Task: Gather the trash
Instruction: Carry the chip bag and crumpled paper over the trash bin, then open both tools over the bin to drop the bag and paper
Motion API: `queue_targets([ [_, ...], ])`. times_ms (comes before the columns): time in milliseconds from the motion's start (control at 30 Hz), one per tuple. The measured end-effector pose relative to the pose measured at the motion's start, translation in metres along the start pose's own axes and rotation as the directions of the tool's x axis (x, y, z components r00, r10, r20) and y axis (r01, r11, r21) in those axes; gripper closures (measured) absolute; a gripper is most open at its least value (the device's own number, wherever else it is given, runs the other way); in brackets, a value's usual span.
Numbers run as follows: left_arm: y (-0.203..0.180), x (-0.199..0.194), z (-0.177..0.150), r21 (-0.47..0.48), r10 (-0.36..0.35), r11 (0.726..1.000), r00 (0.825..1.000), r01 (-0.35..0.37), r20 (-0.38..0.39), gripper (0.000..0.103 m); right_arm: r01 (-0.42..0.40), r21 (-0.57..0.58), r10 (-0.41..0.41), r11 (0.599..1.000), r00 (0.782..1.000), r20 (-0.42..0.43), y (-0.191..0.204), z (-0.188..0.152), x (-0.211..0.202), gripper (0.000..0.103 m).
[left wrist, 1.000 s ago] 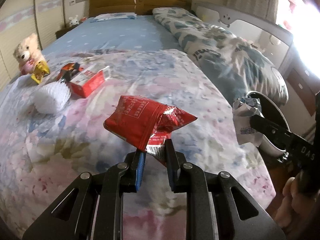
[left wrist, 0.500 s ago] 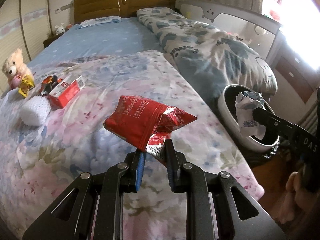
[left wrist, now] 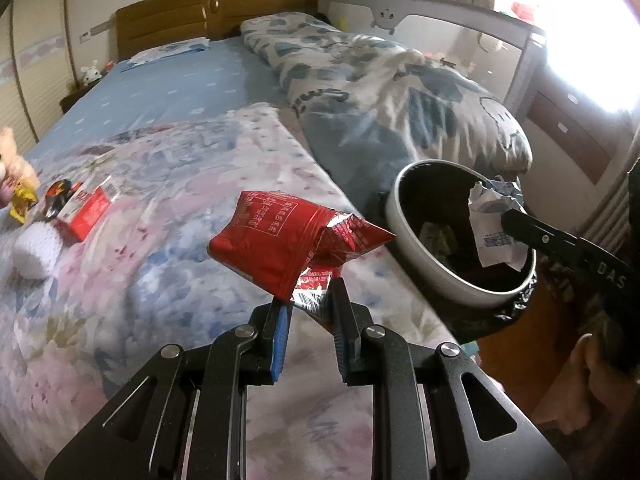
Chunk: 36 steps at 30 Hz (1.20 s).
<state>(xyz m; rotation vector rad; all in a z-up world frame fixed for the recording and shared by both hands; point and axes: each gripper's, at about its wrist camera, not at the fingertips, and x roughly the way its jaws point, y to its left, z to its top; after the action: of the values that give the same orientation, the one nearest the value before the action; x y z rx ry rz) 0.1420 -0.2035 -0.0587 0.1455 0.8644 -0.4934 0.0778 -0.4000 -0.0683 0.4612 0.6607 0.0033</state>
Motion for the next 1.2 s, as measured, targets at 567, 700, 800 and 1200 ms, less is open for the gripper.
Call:
queue_targets([
  [567, -0.053, 0.018, 0.024, 0.086, -0.050, 0.995, 0.999, 0.050, -0.006, 0.085, 0.042, 0.058, -0.043, 0.997, 0.999, 0.015, -0.043, 0.009, -0.007, 0.085],
  [700, -0.062, 0.022, 0.028, 0.099, -0.062, 0.993, 0.998, 0.062, -0.010, 0.085, 0.046, 0.072, -0.048, 0.996, 0.999, 0.017, -0.052, 0.012, -0.007, 0.085],
  [800, -0.068, 0.027, 0.031, 0.106, -0.068, 0.992, 0.998, 0.069, -0.016, 0.085, 0.049, 0.079, -0.050, 0.996, 0.999, 0.018, -0.057, 0.013, -0.007, 0.085],
  [1200, -0.092, 0.043, 0.037, 0.132, -0.084, 0.987, 0.996, 0.089, -0.044, 0.085, 0.064, 0.091, -0.065, 0.994, 0.998, 0.001, -0.070, 0.017, -0.002, 0.085],
])
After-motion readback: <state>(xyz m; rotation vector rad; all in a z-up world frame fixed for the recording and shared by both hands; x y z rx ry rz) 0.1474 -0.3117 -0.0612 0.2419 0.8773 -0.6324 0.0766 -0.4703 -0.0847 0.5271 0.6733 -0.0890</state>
